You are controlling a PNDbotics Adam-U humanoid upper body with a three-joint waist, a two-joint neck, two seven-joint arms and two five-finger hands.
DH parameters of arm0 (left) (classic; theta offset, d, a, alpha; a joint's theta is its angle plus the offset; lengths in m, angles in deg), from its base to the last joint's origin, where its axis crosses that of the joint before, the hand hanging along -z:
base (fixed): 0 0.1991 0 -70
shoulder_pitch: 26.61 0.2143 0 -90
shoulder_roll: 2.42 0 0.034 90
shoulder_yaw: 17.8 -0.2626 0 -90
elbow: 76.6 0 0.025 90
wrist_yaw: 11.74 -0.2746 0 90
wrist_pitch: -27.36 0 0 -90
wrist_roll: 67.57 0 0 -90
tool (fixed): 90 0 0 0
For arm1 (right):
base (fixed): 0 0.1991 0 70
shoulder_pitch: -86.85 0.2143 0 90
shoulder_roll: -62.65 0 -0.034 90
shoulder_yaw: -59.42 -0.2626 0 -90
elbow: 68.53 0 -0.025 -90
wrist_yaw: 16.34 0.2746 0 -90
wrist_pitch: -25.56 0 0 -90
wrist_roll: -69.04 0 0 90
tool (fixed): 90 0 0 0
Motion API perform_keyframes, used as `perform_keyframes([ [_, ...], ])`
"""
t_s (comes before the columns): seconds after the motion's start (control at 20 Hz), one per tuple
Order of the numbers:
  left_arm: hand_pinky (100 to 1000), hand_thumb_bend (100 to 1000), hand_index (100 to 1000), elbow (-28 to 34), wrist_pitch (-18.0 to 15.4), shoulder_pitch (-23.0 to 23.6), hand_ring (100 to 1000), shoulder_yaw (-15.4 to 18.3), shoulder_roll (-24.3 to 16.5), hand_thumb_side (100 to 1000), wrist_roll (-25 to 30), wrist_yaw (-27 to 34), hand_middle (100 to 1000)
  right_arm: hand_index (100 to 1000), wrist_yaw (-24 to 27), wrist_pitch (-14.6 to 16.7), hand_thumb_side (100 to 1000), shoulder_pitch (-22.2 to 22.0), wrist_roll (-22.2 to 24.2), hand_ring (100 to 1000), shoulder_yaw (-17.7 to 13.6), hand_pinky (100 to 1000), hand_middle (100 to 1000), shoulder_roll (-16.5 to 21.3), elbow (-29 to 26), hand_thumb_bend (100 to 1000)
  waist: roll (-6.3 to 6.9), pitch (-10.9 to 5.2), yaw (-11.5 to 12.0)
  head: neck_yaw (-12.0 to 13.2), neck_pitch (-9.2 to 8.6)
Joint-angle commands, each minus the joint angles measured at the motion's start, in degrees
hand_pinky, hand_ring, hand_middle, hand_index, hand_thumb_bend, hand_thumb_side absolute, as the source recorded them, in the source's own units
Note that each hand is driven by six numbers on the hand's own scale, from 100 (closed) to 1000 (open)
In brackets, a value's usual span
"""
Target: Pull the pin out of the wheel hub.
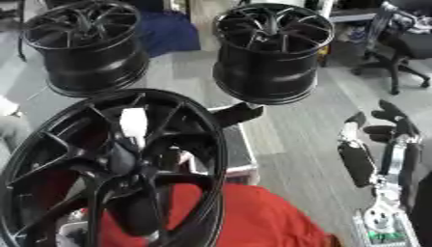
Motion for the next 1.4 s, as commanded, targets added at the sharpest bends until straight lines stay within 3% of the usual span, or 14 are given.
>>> perform_keyframes([
  [0.05,560,222,759,-4.51,-13.10,1.75,501,4.29,-2.85,336,14.21,-6.11,603,830,-0.33,-0.04,437,0.10,-0.13,586,-0.45,609,674,1.01,-1.36,100,0.09,-0.46,0.15,-0.28,-0.15],
  [0.1,603,324,805,-6.19,-12.62,2.47,553,4.96,-2.48,379,13.11,-8.04,687,830,-0.34,-0.05,437,0.10,-0.12,586,-0.44,610,674,0.99,-1.36,100,0.03,-0.46,0.21,-0.35,-0.15],
  [0.15,613,356,828,-7.99,-12.13,3.14,572,5.66,-1.92,391,11.85,-9.88,723,830,-0.34,-0.06,437,0.10,-0.10,586,-0.43,610,674,0.96,-1.36,100,-0.06,-0.45,0.27,-0.42,-0.15],
  [0.2,669,362,864,-9.60,-11.80,3.67,649,6.37,-1.24,588,10.41,-11.20,802,830,-0.33,-0.09,437,0.08,-0.08,586,-0.44,610,674,0.90,-1.36,100,-0.18,-0.44,0.33,-0.49,-0.15],
  [0.3,716,401,896,-12.09,-11.45,4.51,711,7.57,-0.22,774,7.50,-13.09,873,830,-0.30,-0.12,437,0.07,-0.07,586,-0.45,610,674,0.79,-1.36,100,-0.42,-0.38,0.39,-0.55,-0.15],
  [0.4,741,414,918,-13.73,-11.14,5.00,740,8.35,0.22,844,4.96,-14.90,910,830,-0.29,-0.14,437,0.08,-0.11,585,-0.50,610,674,0.76,-1.36,100,-0.60,-0.30,0.41,-0.55,-0.15],
  [0.7,733,217,912,-15.44,-11.53,5.87,728,9.70,1.08,701,-0.78,-14.71,895,830,-0.26,-0.20,437,0.07,-0.20,585,-0.56,610,673,0.58,-1.36,100,-0.82,-0.29,0.58,-0.61,-0.15],
  [0.85,715,100,902,-13.26,-12.63,7.01,700,10.49,1.91,660,-1.14,-9.54,866,830,-0.22,-0.18,436,0.12,-0.17,585,-0.57,610,673,0.46,-1.36,100,-0.92,-0.26,0.50,-0.73,-0.15],
  [1.0,680,100,880,-8.89,-12.47,8.81,637,12.61,3.56,606,-0.29,-0.26,816,830,-0.16,-0.24,437,0.19,-0.30,584,-0.66,610,672,0.16,-1.36,100,-1.12,-0.18,0.56,-0.78,-0.15],
  [1.15,645,100,855,-2.72,-9.36,12.23,589,16.56,6.51,548,0.16,12.18,758,830,-0.04,-0.22,436,0.22,-0.40,584,-0.73,609,672,-0.12,-1.36,100,-1.36,-0.03,0.59,-0.91,-0.15],
  [1.4,629,100,829,9.39,2.24,19.48,577,24.49,16.11,525,-4.73,28.07,708,830,0.18,-0.24,435,0.44,-0.66,583,-0.81,609,671,-0.75,-1.36,100,-1.81,0.38,0.89,-1.31,-0.15],
])
